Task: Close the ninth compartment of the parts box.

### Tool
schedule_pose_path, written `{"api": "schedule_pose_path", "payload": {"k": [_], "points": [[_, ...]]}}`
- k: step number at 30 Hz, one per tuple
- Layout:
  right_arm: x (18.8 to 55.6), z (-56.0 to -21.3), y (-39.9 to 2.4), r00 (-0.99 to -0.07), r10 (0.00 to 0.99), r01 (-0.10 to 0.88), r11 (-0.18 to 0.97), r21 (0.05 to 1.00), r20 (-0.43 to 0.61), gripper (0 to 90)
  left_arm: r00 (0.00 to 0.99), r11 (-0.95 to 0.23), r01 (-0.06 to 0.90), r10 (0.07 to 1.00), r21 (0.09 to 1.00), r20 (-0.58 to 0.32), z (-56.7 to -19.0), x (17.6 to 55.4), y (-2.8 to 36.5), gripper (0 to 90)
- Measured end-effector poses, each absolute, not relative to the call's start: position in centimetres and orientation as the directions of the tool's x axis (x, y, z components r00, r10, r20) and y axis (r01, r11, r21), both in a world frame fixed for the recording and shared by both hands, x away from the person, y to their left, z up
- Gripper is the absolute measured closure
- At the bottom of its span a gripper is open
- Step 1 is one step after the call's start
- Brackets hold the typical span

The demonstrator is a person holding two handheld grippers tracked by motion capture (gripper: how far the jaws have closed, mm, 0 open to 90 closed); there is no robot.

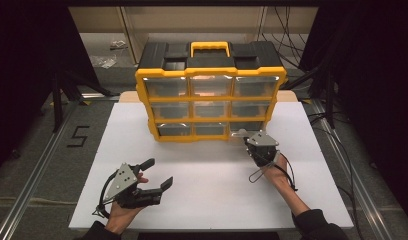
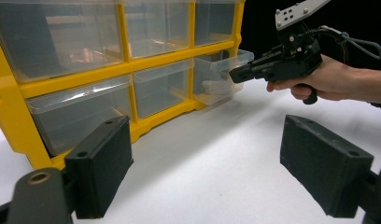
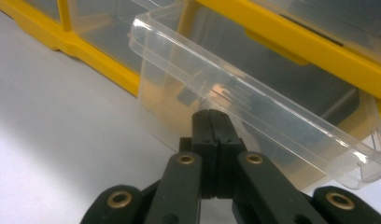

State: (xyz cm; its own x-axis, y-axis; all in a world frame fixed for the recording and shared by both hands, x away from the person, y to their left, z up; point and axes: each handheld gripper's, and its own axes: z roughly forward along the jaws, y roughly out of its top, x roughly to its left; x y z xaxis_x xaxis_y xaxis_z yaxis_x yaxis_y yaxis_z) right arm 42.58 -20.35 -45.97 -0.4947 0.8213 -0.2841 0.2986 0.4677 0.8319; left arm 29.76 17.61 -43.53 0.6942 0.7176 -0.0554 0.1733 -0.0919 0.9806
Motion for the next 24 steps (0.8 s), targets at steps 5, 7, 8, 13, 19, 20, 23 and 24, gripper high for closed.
{"api": "schedule_pose_path", "payload": {"k": [5,7,8,13,19,20,23,24], "points": [[43.0,-46.0,-20.3,-0.485,0.827,0.301,0.463,0.834,-0.284,90.0,0.694,-0.09,0.177,0.718,0.98,-0.059,-43.5,29.8,17.7,16.4],[43.1,-46.0,-20.2,-0.48,0.829,0.299,0.463,0.835,-0.287,90.0,0.694,-0.087,0.173,0.718,0.981,-0.059,-43.5,29.8,17.7,16.4],[43.2,-46.0,-20.2,-0.479,0.83,0.3,0.462,0.835,-0.287,90.0,0.694,-0.089,0.174,0.717,0.981,-0.058,-43.5,29.8,17.7,16.4],[43.5,-46.0,-20.1,-0.473,0.833,0.3,0.458,0.837,-0.287,90.0,0.693,-0.087,0.176,0.718,0.981,-0.061,-43.5,29.8,17.7,16.4],[44.0,-46.1,-20.0,-0.461,0.837,0.297,0.459,0.837,-0.295,90.0,0.695,-0.092,0.174,0.717,0.98,-0.056,-43.6,29.8,17.6,16.3],[44.1,-46.1,-20.0,-0.46,0.837,0.295,0.46,0.838,-0.297,90.0,0.695,-0.092,0.174,0.717,0.98,-0.056,-43.6,29.8,17.6,16.4],[44.3,-46.2,-20.1,-0.452,0.84,0.297,0.457,0.838,-0.298,90.0,0.695,-0.087,0.175,0.717,0.981,-0.06,-43.5,29.8,17.6,16.3],[44.4,-46.2,-20.1,-0.451,0.841,0.297,0.457,0.839,-0.298,90.0,0.695,-0.089,0.174,0.717,0.981,-0.058,-43.5,29.8,17.7,16.3]]}}
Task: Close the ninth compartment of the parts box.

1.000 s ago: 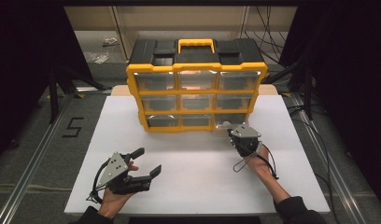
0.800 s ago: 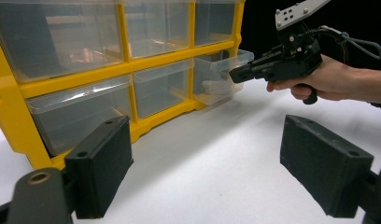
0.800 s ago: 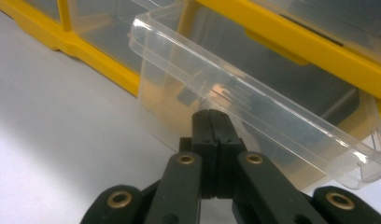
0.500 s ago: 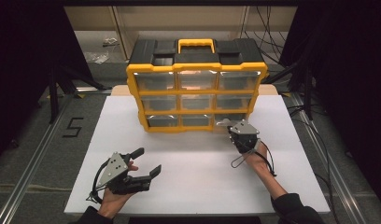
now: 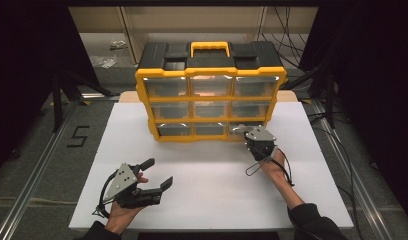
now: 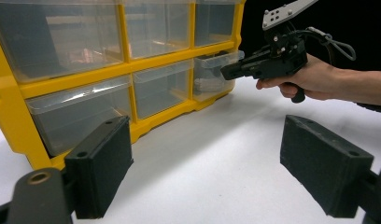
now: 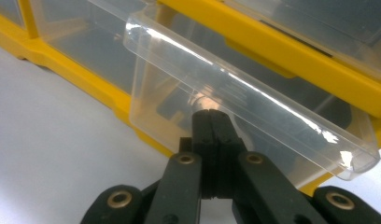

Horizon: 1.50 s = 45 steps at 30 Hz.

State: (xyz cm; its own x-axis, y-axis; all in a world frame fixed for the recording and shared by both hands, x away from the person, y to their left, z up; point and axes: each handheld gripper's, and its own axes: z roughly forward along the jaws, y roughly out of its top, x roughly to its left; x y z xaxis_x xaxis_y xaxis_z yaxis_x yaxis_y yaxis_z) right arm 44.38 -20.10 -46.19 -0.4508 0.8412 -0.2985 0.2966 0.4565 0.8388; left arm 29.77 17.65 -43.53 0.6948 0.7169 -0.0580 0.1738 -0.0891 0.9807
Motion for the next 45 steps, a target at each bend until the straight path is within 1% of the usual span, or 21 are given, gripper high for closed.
{"api": "schedule_pose_path", "payload": {"k": [30,45], "points": [[45.7,-46.3,-20.6,-0.419,0.857,0.295,0.443,0.847,-0.302,90.0,0.697,-0.092,0.178,0.714,0.98,-0.06,-43.6,29.8,17.7,16.2],[46.2,-46.5,-20.6,-0.414,0.853,0.286,0.454,0.844,-0.318,90.0,0.697,-0.091,0.179,0.714,0.98,-0.061,-43.6,29.8,17.7,16.2]]}}
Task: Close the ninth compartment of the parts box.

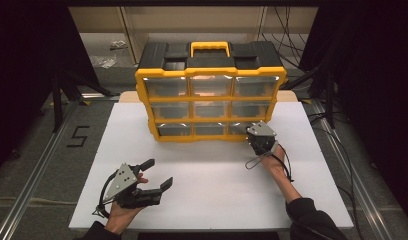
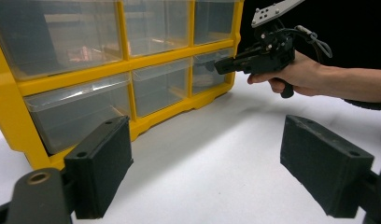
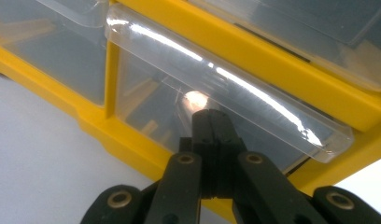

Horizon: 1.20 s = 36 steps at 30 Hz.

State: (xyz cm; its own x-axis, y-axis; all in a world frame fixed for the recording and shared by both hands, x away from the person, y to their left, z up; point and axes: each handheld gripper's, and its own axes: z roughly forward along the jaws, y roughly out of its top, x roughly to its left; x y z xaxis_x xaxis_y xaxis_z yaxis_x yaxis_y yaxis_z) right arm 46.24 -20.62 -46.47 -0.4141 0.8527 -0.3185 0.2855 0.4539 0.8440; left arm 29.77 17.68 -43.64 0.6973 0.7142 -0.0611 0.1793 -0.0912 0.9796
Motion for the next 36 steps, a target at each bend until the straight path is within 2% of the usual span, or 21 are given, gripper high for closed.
{"api": "schedule_pose_path", "payload": {"k": [20,26,32,36], "points": [[46.4,-46.5,-20.5,-0.42,0.847,0.282,0.462,0.841,-0.325,90.0,0.696,-0.098,0.175,0.716,0.98,-0.053,-43.6,29.7,17.7,16.2],[46.0,-46.0,-20.2,-0.449,0.841,0.277,0.451,0.848,-0.301,88.4,0.696,-0.099,0.174,0.716,0.98,-0.052,-43.6,29.7,17.7,16.2],[45.1,-45.4,-19.7,-0.496,0.817,0.264,0.466,0.845,-0.296,81.6,0.696,-0.096,0.171,0.717,0.981,-0.052,-43.6,29.6,17.7,16.2],[44.6,-45.1,-19.5,-0.513,0.812,0.265,0.459,0.848,-0.279,72.8,0.696,-0.096,0.17,0.716,0.981,-0.05,-43.6,29.6,17.7,16.2]]}}
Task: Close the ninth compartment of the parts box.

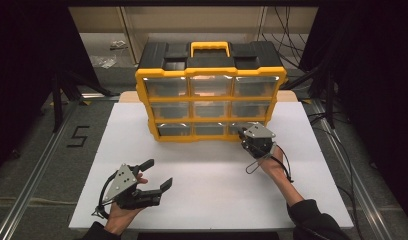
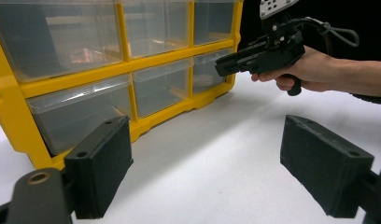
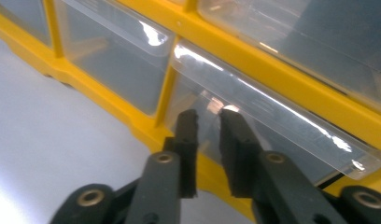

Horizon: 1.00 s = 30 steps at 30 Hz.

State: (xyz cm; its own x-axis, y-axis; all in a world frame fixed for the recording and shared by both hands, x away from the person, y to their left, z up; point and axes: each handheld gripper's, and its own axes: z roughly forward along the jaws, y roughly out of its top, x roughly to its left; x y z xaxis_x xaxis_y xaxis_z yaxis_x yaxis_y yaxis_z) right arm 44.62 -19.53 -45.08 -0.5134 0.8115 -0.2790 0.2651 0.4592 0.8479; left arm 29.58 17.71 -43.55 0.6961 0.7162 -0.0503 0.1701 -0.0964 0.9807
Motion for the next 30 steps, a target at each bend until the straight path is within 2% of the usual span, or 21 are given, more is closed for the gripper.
{"api": "schedule_pose_path", "payload": {"k": [4,14,24,30], "points": [[44.0,-44.5,-19.5,-0.541,0.812,0.28,0.421,0.863,-0.22,61.0,0.697,-0.099,0.17,0.716,0.981,-0.049,-43.5,29.6,17.7,16.2],[42.3,-43.0,-18.8,-0.564,0.81,0.268,0.364,0.892,-0.16,42.5,0.696,-0.095,0.173,0.716,0.98,-0.053,-43.6,29.6,17.7,16.2],[41.0,-41.9,-18.4,-0.577,0.808,0.255,0.316,0.914,-0.119,30.1,0.696,-0.096,0.172,0.716,0.98,-0.053,-43.6,29.6,17.7,16.2],[40.5,-41.4,-18.2,-0.586,0.804,0.245,0.3,0.922,-0.106,27.3,0.696,-0.096,0.173,0.716,0.98,-0.053,-43.6,29.6,17.7,16.2]]}}
